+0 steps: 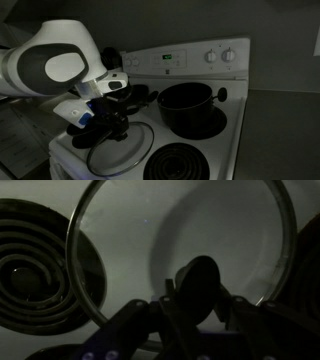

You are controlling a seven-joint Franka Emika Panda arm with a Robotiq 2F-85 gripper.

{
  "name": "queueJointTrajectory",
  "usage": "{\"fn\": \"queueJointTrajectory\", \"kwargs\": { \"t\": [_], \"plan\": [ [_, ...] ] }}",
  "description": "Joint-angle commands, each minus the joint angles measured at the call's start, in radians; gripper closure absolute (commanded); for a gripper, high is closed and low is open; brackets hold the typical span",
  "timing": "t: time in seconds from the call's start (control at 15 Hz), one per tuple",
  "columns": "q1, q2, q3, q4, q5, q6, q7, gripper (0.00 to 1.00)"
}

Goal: Pick up the lid from the black pot and put it on the stove.

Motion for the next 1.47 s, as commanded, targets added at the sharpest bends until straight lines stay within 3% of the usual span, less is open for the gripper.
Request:
{"fn": "queueJointTrajectory", "kwargs": {
  "t": [0.0,0.6,0.93,1.0,1.07,1.2,1.4],
  "plan": [
    [-0.01,0.058,0.026,0.012,0.01,0.076,0.044,0.86],
    [-0.011,0.158,0.056,0.017,-0.013,0.196,0.118,0.86],
    [-0.008,0.167,0.054,0.022,-0.008,0.209,0.119,0.86],
    [-0.006,0.163,0.053,0.024,-0.004,0.198,0.115,0.82],
    [-0.004,0.16,0.052,0.024,-0.001,0.189,0.11,0.36],
    [-0.002,0.147,0.05,0.025,0.0,0.171,0.105,0.31],
    [-0.003,0.111,0.049,0.043,-0.001,0.123,0.107,0.08]
  ]
}}
